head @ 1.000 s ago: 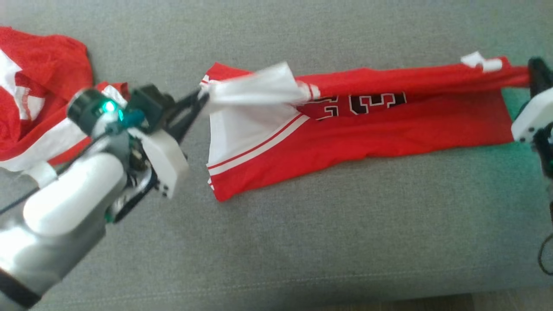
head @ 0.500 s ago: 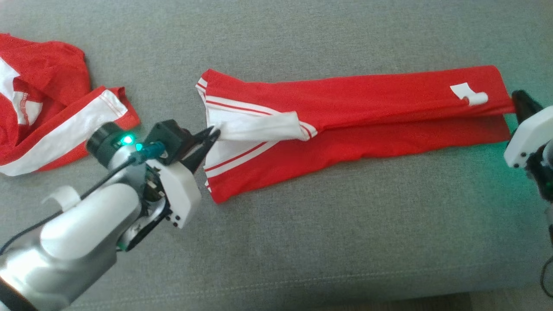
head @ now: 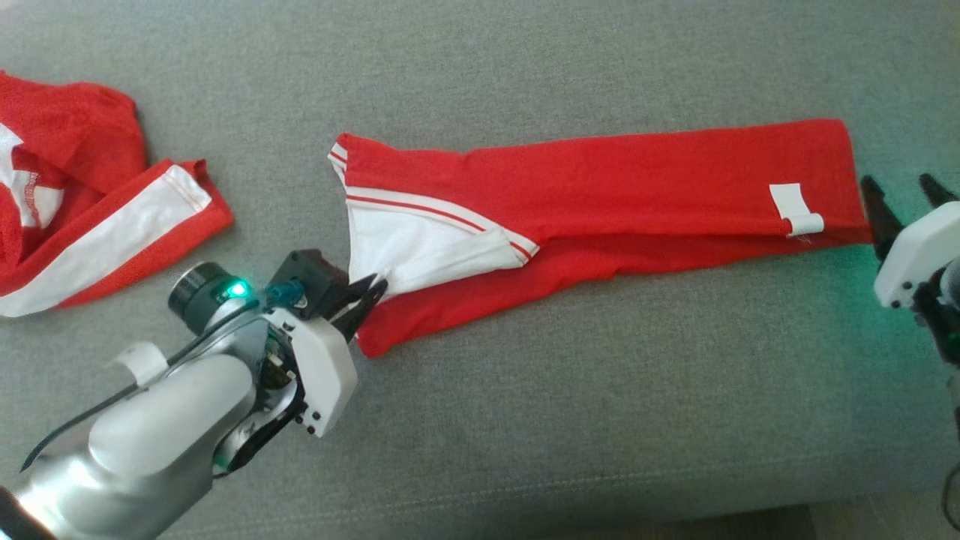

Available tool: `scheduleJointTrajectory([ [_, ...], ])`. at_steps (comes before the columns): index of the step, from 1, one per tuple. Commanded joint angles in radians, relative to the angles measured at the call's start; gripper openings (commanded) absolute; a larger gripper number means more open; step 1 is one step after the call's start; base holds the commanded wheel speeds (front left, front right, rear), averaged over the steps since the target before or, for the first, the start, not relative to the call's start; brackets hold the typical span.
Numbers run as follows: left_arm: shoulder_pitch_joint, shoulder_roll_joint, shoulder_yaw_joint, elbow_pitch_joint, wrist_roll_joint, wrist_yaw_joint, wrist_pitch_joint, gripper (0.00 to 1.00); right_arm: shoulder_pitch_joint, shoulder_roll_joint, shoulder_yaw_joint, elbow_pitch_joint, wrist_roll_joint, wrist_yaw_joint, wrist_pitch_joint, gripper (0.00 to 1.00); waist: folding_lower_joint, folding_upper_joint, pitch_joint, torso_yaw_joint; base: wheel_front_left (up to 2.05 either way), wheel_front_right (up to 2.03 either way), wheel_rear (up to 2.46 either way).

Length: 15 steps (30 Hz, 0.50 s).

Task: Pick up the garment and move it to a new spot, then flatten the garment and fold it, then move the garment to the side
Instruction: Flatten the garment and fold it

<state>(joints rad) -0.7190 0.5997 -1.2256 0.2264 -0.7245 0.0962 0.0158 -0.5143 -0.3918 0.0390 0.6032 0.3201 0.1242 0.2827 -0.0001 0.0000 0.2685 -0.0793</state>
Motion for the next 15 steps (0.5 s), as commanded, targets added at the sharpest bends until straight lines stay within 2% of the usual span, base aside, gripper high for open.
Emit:
scheduleJointTrajectory([
  [1, -0.029, 0.038, 0.049, -0.019, -0.007, 0.015, -0.017, 1.00, 0.001, -0.025, -0.015, -0.047, -0.009, 0.007, -0.033, 1.00, 0.0001, 0.0000, -0.008, 0.003, 0.00, 0.00, 0.00],
  [5, -0.032, 0.031, 0.077, -0.016, -0.002, 0.053, -0.063, 1.00, -0.007, -0.006, -0.059, -0.086, -0.029, 0.007, -0.117, 1.00, 0.0001, 0.0000, -0.017, 0.006, 0.00, 0.00, 0.00],
  [9, -0.017, -0.002, 0.177, 0.008, -0.051, 0.125, -0.188, 1.00, -0.001, 0.030, -0.090, -0.150, -0.038, 0.007, -0.227, 1.00, 0.0001, 0.0000, -0.030, 0.009, 0.00, 0.00, 0.00],
  [10, -0.017, -0.002, 0.177, 0.008, -0.051, 0.125, -0.188, 1.00, -0.001, 0.030, -0.090, -0.150, -0.038, 0.007, -0.227, 1.00, 0.0001, 0.0000, -0.030, 0.009, 0.00, 0.00, 0.00],
  [12, -0.002, -0.029, 0.247, 0.019, -0.087, 0.160, -0.245, 1.00, 0.009, 0.044, -0.092, -0.191, -0.055, 0.007, -0.291, 1.00, 0.0001, 0.0000, -0.036, 0.009, 0.00, 0.00, 0.00],
  [15, 0.031, -0.080, 0.369, 0.014, -0.110, 0.201, -0.275, 1.00, 0.037, 0.071, -0.081, -0.251, -0.090, 0.007, -0.383, 1.00, 0.0001, 0.0000, -0.044, 0.010, 0.00, 0.00, 0.00],
])
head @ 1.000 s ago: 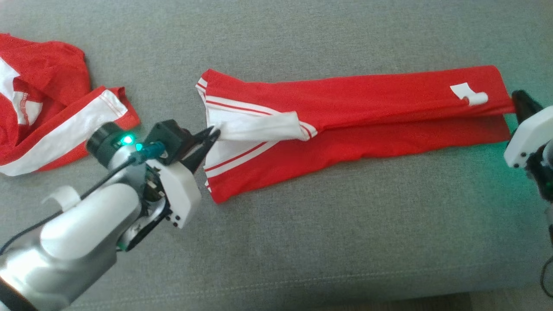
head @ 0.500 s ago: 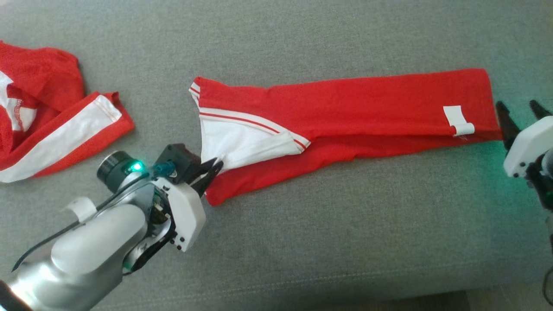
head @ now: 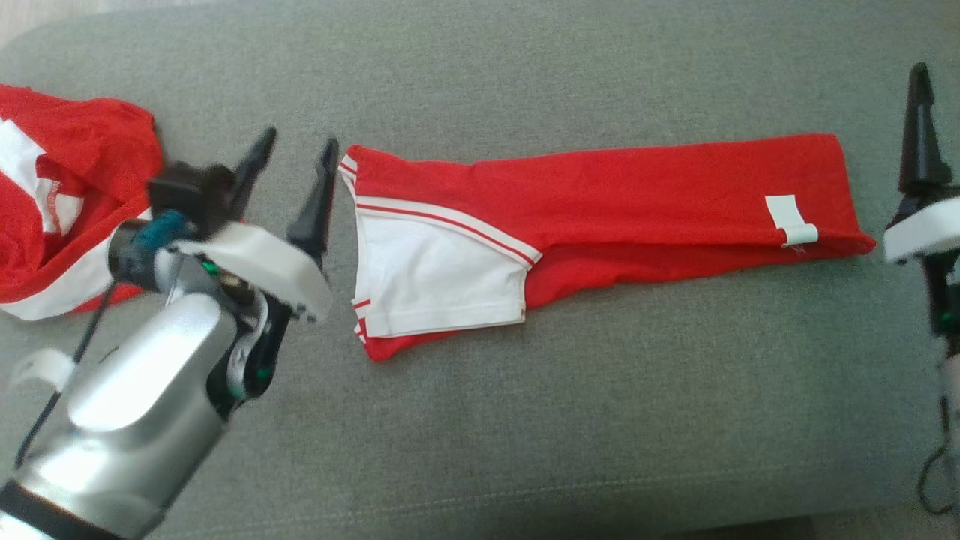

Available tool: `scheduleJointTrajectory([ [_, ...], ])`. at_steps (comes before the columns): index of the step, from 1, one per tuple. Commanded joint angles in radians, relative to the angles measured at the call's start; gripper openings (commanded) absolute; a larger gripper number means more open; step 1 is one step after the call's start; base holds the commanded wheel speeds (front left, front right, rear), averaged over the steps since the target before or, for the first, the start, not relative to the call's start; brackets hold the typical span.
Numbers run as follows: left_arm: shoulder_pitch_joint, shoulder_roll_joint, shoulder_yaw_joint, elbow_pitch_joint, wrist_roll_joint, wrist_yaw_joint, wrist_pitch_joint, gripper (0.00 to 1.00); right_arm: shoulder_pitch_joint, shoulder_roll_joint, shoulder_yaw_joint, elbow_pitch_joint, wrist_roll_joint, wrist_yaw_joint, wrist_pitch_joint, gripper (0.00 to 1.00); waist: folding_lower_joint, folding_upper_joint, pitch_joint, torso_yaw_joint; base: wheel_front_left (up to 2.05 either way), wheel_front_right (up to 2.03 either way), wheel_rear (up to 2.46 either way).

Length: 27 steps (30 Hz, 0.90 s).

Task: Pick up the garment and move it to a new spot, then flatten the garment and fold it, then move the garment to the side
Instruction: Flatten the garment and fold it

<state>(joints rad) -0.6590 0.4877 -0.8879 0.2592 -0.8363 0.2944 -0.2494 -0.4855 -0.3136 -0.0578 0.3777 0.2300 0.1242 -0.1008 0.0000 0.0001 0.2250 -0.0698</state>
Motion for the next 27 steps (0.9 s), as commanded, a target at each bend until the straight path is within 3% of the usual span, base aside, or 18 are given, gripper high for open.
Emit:
scheduleJointTrajectory([
  [1, -0.016, 0.009, 0.093, -0.041, 0.017, 0.013, -0.011, 1.00, 0.019, 0.006, 0.014, -0.043, -0.009, 0.007, -0.026, 1.00, 0.0000, -0.0001, -0.002, 0.001, 0.00, 0.00, 0.00],
  [4, 0.071, -0.069, 0.283, -0.113, 0.100, 0.027, -0.012, 1.00, 0.055, 0.044, 0.020, -0.088, -0.045, 0.007, -0.089, 1.00, 0.0000, -0.0001, -0.007, 0.002, 0.00, 0.00, 0.00],
  [6, 0.144, -0.129, 0.391, -0.153, 0.165, 0.013, -0.012, 1.00, 0.080, 0.072, 0.025, -0.112, -0.069, 0.007, -0.114, 1.00, 0.0000, -0.0001, -0.009, 0.003, 0.00, 0.00, 0.00],
  [11, 0.297, -0.262, 0.574, -0.172, 0.297, -0.079, -0.012, 1.00, 0.141, 0.130, 0.034, -0.127, -0.117, 0.007, -0.140, 1.00, 0.0000, -0.0001, -0.014, 0.008, 0.00, 0.00, 0.00],
  [19, 0.376, -0.373, 0.717, -0.136, 0.447, -0.226, -0.012, 1.00, 0.157, 0.168, -0.008, -0.093, -0.144, 0.007, -0.144, 1.00, 0.0000, -0.0001, 0.001, 0.028, 0.00, 0.00, 0.00],
  [27, 0.352, -0.416, 0.777, -0.106, 0.521, -0.307, -0.012, 1.00, 0.082, 0.205, -0.196, 0.024, -0.133, 0.007, -0.032, 1.00, 0.0000, -0.0001, 0.067, 0.048, 0.00, 0.00, 0.00],
])
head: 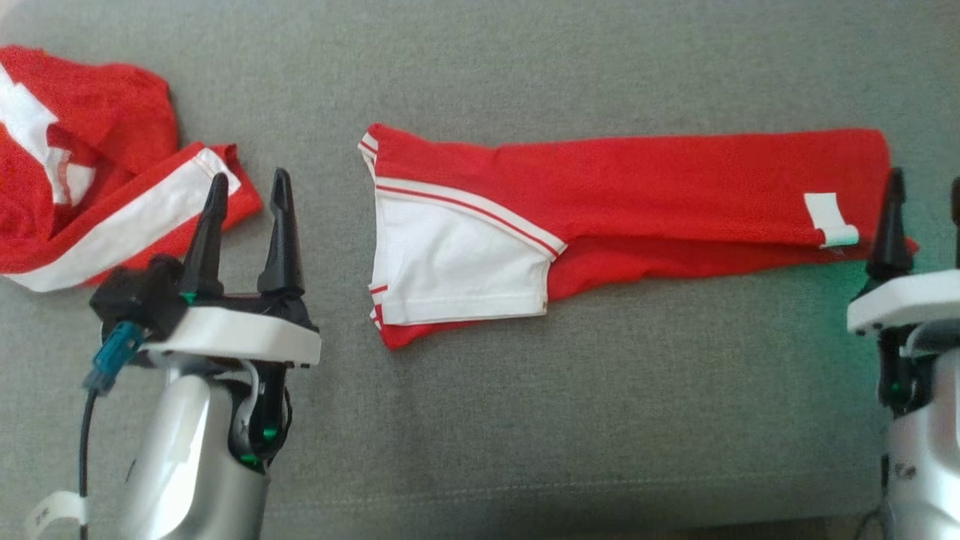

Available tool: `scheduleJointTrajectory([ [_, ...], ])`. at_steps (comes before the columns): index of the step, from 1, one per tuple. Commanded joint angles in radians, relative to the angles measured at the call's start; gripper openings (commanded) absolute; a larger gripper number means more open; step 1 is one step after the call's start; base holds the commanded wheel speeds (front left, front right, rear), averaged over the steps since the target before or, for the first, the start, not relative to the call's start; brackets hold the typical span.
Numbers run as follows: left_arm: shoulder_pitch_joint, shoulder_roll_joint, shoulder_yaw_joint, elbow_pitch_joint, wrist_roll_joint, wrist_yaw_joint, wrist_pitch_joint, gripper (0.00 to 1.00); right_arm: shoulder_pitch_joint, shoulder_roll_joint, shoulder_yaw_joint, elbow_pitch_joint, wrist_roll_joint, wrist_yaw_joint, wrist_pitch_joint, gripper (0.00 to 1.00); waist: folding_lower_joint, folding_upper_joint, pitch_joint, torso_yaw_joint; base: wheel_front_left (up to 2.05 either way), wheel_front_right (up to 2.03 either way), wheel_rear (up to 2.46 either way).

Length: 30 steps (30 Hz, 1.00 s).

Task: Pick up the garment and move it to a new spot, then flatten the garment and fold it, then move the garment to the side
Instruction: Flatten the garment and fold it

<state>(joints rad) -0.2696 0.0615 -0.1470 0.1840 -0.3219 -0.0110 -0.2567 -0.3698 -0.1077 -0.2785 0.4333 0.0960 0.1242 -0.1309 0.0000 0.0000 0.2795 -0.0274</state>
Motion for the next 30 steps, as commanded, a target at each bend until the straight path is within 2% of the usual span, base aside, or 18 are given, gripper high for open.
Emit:
scheduleJointTrajectory([
  [1, -0.040, 0.007, 0.040, -0.027, 0.012, -0.008, -0.005, 1.00, -0.045, 0.004, 0.002, -0.015, 0.002, 0.007, 0.013, 1.00, 0.0000, 0.0000, 0.022, 0.008, 0.00, 0.00, 0.00],
  [8, -0.055, -0.006, 0.051, -0.014, 0.037, -0.055, -0.005, 1.00, -0.121, 0.034, -0.136, 0.083, 0.006, 0.007, 0.107, 1.00, 0.0000, 0.0000, 0.071, 0.017, 0.00, 0.00, 0.00],
  [12, -0.063, -0.008, 0.068, -0.005, 0.070, -0.049, -0.005, 1.00, -0.152, 0.040, -0.168, 0.124, -0.006, 0.007, 0.146, 1.00, 0.0000, 0.0000, 0.090, 0.017, 0.00, 0.00, 0.00],
  [16, -0.071, -0.009, 0.083, -0.003, 0.079, -0.050, -0.005, 1.00, -0.170, 0.043, -0.184, 0.148, -0.013, 0.007, 0.173, 1.00, 0.0000, 0.0000, 0.102, 0.017, 0.00, 0.00, 0.00],
  [26, -0.091, -0.011, 0.134, -0.004, 0.098, -0.050, -0.005, 1.00, -0.180, 0.046, -0.135, 0.170, -0.008, 0.007, 0.219, 1.00, 0.0000, 0.0000, 0.126, 0.002, 0.00, 0.00, 0.00],
  [27, -0.092, -0.011, 0.138, -0.002, 0.099, -0.051, -0.005, 1.00, -0.179, 0.046, -0.134, 0.172, -0.004, 0.007, 0.223, 0.84, 0.0000, 0.0000, 0.124, 0.001, 0.00, 0.00, 0.00],
  [28, -0.092, -0.011, 0.141, 0.000, 0.100, -0.052, -0.005, 1.00, -0.177, 0.046, -0.135, 0.174, 0.001, 0.007, 0.227, 0.24, 0.0000, 0.0000, 0.120, 0.000, 0.00, 0.00, 0.00],
  [29, -0.094, -0.011, 0.144, 0.001, 0.101, -0.053, -0.005, 1.00, -0.174, 0.044, -0.136, 0.176, 0.005, 0.007, 0.231, 0.00, 0.0000, 0.0000, 0.118, -0.001, 0.00, 0.00, 0.00],
  [30, -0.096, -0.011, 0.146, 0.002, 0.100, -0.053, -0.005, 1.00, -0.170, 0.041, -0.138, 0.177, 0.008, 0.007, 0.234, 0.00, 0.0000, 0.0000, 0.114, 0.000, 0.00, 0.00, 0.00],
])
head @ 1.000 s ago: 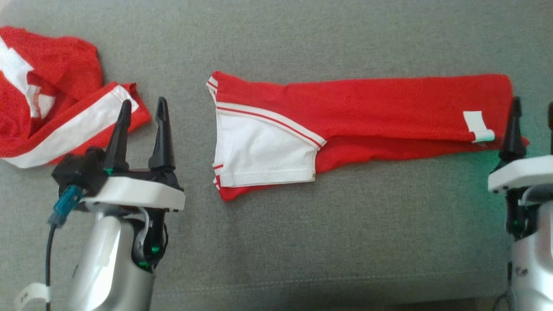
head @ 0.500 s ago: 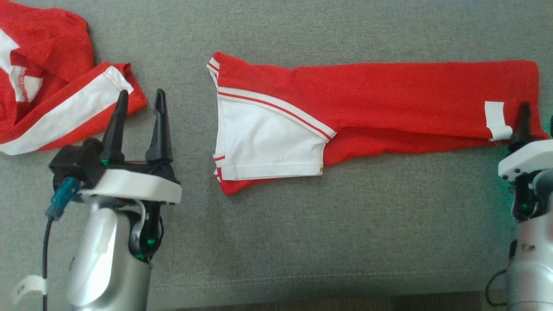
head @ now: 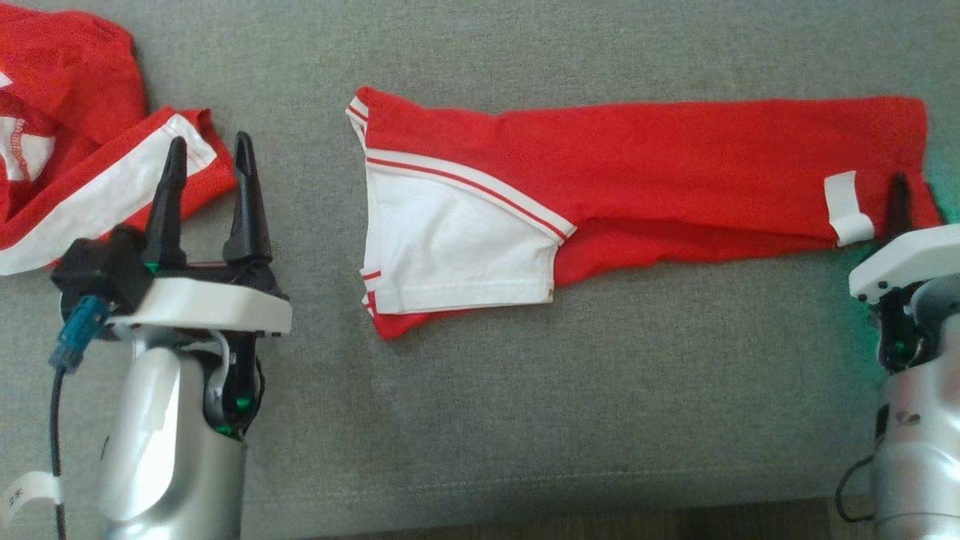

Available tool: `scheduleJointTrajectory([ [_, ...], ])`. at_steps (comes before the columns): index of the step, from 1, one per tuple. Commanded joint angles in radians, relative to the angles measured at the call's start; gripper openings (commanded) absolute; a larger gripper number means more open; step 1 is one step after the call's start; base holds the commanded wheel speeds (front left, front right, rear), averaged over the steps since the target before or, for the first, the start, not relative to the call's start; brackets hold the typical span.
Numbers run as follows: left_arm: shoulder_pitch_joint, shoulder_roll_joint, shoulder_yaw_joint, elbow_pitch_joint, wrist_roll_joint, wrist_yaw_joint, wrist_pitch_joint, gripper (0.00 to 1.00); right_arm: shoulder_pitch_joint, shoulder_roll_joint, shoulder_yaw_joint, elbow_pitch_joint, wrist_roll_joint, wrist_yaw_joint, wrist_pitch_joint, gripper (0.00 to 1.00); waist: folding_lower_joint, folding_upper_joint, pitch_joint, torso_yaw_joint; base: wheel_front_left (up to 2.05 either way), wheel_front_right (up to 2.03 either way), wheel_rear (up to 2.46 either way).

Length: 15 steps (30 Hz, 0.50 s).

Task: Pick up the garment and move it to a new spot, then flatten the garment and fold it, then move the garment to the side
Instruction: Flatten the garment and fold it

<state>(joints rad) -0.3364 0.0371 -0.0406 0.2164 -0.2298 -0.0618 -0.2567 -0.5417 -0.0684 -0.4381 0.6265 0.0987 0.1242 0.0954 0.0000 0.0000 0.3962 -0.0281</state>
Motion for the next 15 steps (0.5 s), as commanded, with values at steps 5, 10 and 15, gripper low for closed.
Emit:
scheduleJointTrajectory([
  [5, -0.026, 0.013, 0.044, -0.031, 0.004, -0.003, -0.005, 1.00, 0.011, -0.021, -0.031, -0.022, 0.003, 0.007, 0.005, 0.00, 0.0000, 0.0000, -0.023, 0.001, 0.00, 0.00, 0.00],
  [10, -0.014, 0.013, 0.047, -0.031, 0.000, -0.001, -0.005, 1.00, 0.014, -0.058, -0.176, -0.044, -0.139, 0.007, -0.019, 0.00, 0.0000, 0.0000, -0.038, 0.000, 0.00, 0.00, 0.00],
  [15, -0.006, 0.013, 0.041, -0.029, -0.015, 0.002, -0.005, 1.00, -0.027, -0.029, -0.332, -0.099, -0.324, 0.007, -0.070, 0.00, 0.0000, 0.0000, -0.055, 0.001, 0.00, 0.00, 0.00],
])
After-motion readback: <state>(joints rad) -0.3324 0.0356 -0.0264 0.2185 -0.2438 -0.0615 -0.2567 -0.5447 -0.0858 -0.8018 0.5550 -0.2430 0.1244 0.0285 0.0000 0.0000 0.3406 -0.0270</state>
